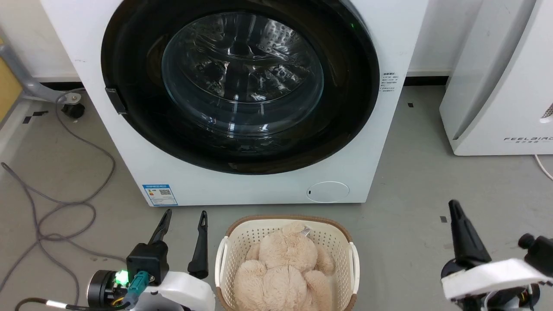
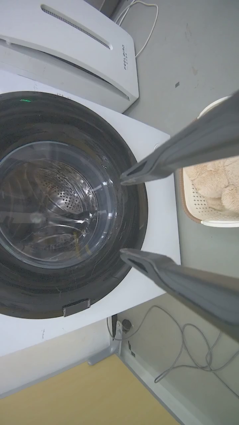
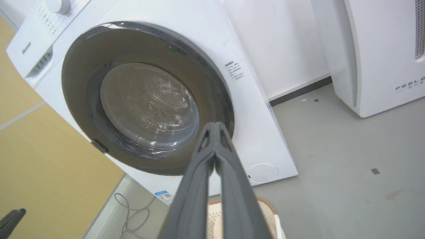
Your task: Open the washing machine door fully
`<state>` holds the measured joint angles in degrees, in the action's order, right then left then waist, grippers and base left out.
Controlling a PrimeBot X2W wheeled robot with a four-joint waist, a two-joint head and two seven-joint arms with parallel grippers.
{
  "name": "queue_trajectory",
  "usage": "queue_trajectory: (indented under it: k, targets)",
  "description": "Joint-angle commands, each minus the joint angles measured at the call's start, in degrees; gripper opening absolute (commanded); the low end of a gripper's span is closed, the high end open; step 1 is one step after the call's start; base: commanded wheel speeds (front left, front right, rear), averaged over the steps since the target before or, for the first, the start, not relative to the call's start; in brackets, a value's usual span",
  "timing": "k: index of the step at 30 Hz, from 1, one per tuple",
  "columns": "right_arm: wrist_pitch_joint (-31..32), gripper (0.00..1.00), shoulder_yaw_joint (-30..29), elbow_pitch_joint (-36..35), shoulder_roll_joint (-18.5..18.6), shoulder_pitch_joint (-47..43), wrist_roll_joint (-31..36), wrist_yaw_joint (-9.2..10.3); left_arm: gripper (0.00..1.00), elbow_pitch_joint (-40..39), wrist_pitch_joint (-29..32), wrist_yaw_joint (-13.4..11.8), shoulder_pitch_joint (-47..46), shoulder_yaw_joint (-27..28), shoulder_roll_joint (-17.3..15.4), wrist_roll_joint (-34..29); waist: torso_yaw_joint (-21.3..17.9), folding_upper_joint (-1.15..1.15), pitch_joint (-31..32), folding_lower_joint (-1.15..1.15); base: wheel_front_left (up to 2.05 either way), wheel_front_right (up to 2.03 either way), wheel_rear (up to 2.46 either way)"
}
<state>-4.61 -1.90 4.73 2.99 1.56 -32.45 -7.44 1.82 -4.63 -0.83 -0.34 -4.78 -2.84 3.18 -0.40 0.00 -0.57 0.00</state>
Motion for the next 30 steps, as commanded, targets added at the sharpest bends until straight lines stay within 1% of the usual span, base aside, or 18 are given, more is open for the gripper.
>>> queue_trajectory:
  k: [1,6,12,13,17,18,19,22,23,30]
  targets:
    - [-0.66,0.00,-0.59,0.92,-0.04,1.86,-4.16,-0.02,1.00,-0.01,-0.64,-0.16,-1.26,-0.34,-0.03,0.29,-0.03,0.00,-0.11,0.00,0.00,0.00,0.00]
    - [-1.28,0.00,-1.93,3.66,0.21,5.23,-12.23,-0.02,1.00,-0.06,-1.24,-0.28,-1.65,-0.86,-0.03,0.54,-0.17,0.00,-0.52,0.00,0.00,0.00,0.00]
    - [-2.00,0.00,-2.52,7.81,2.09,10.55,-21.24,-0.03,1.00,-0.25,-1.96,-0.30,-2.22,-1.38,-0.03,0.72,-0.23,0.00,-1.33,0.00,0.00,0.00,0.00]
    - [-2.37,0.00,-2.62,10.38,3.47,13.83,-25.29,-0.03,1.00,-0.46,-2.32,-0.32,-2.61,-1.64,-0.03,0.77,-0.26,0.00,-2.01,0.00,0.00,0.00,0.00]
    - [-2.85,0.00,-2.47,14.33,5.35,18.86,-30.35,-0.03,1.00,-0.86,-2.80,-0.25,-3.35,-2.01,-0.03,0.76,-0.27,0.00,-3.26,0.00,0.00,0.00,0.00]
    - [-2.85,0.00,-2.47,14.33,5.35,18.86,-30.35,-0.03,1.00,-0.86,-2.80,-0.25,-3.35,-2.01,-0.03,0.76,-0.27,0.00,-3.26,0.00,0.00,0.00,0.00]
    - [-3.09,0.00,-2.24,16.33,6.36,21.58,-32.64,-0.03,1.00,-1.10,-3.04,-0.22,-3.82,-2.21,-0.03,0.75,-0.25,0.00,-3.98,0.00,0.00,0.00,0.00]
    - [-3.45,0.00,-1.67,18.98,8.03,25.71,-35.72,-0.03,1.00,-1.59,-3.40,-0.16,-4.70,-2.60,-0.03,0.80,-0.07,0.00,-5.22,0.00,0.00,0.00,0.00]
    - [-3.79,0.00,-0.40,21.53,9.93,29.75,-38.95,-0.03,1.00,-2.26,-3.76,-0.21,-5.68,-3.03,-0.03,0.91,0.20,0.00,-6.60,0.00,0.00,0.00,0.00]
    - [-3.01,0.00,3.53,28.17,14.15,39.68,-46.86,-0.03,1.00,-3.91,-4.59,-0.48,-7.79,-3.99,-0.03,1.05,0.61,0.00,-9.79,0.00,0.00,0.00,0.00]
